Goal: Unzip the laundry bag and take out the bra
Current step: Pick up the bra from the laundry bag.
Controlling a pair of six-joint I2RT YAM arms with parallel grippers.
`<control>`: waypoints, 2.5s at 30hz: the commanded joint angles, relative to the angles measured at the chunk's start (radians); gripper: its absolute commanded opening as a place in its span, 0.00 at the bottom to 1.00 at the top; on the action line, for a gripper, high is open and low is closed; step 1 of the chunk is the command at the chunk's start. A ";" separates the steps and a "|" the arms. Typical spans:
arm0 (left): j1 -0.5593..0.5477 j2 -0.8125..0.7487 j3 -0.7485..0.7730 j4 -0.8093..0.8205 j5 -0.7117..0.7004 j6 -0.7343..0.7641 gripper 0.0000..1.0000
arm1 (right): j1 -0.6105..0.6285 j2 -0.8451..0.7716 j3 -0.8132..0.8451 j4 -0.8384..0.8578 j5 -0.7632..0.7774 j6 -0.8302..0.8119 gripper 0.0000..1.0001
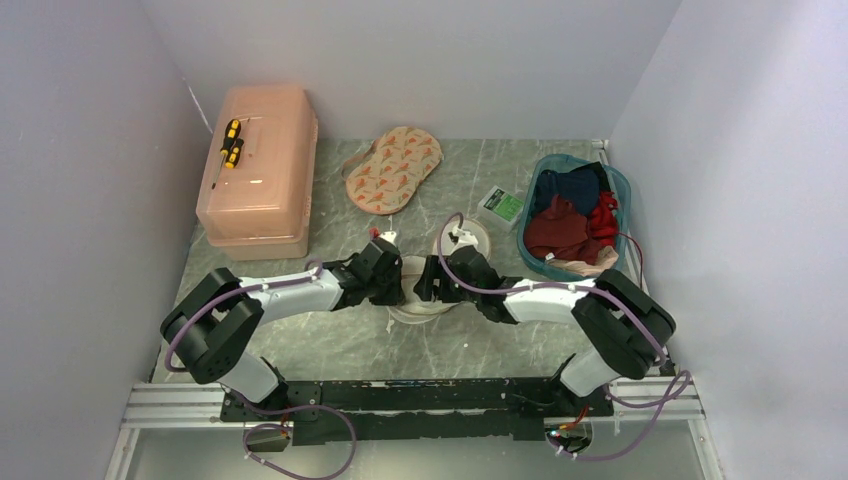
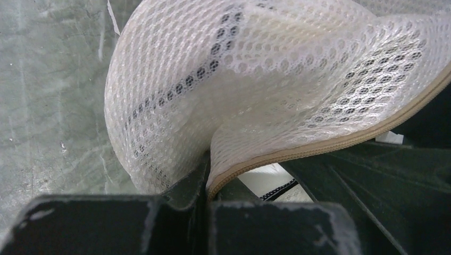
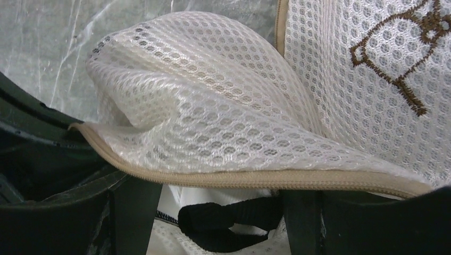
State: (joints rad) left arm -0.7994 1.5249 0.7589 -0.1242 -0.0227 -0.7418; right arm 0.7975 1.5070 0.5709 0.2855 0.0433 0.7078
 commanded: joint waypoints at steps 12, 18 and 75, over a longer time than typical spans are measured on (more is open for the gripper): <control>-0.012 0.027 -0.021 0.035 0.013 0.010 0.03 | 0.018 0.115 0.055 -0.026 -0.036 0.045 0.26; -0.012 -0.019 -0.015 -0.008 0.002 0.001 0.03 | 0.018 0.011 0.044 -0.056 -0.022 0.017 0.00; 0.114 -0.144 0.023 -0.087 0.013 -0.032 0.12 | 0.120 -0.819 -0.294 0.252 0.211 -0.210 0.00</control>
State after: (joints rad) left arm -0.6987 1.4292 0.8154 -0.2443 0.0105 -0.7803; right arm 0.9138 0.7547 0.2943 0.3744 0.1795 0.4580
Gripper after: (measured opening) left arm 0.103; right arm 0.051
